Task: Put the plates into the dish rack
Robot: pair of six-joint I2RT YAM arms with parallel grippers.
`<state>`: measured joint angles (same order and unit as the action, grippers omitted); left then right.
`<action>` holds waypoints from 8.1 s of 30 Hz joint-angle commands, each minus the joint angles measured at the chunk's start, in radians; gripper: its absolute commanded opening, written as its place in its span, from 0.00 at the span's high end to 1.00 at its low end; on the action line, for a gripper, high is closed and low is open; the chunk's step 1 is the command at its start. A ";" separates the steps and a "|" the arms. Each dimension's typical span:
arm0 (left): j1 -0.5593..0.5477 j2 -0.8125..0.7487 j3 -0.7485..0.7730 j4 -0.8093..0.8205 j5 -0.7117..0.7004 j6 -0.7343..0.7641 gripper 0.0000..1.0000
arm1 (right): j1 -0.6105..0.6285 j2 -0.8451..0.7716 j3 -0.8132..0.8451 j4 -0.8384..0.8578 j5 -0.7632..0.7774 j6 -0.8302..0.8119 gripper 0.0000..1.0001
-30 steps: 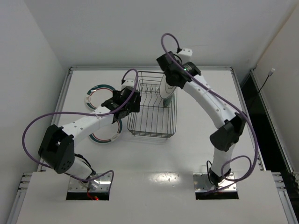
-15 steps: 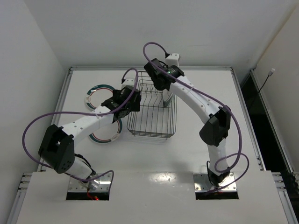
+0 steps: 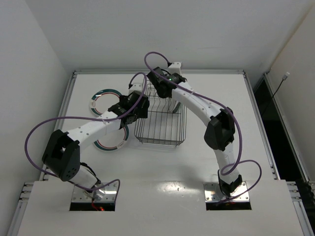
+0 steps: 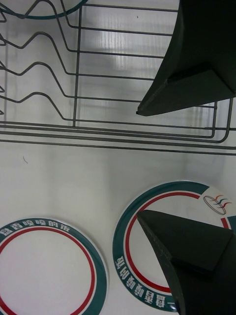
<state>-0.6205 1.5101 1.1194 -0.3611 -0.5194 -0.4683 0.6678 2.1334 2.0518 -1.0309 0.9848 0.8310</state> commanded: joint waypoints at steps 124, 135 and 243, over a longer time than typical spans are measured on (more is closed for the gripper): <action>0.123 0.220 0.519 0.313 0.845 -0.254 1.00 | -0.439 -1.061 -0.823 0.638 -0.785 -0.176 0.31; 0.114 0.274 0.510 0.344 0.811 -0.293 1.00 | -0.448 -1.061 -0.823 0.638 -0.785 -0.176 0.30; 0.709 0.516 0.384 -0.329 0.176 -0.197 1.00 | -0.622 -1.061 -0.897 0.646 -1.005 -0.194 0.30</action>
<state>0.0711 2.0232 1.4456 -0.6819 -0.2844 -0.6518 0.0517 1.0893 1.1603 -0.4057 -0.0055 0.6495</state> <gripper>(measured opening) 0.001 0.706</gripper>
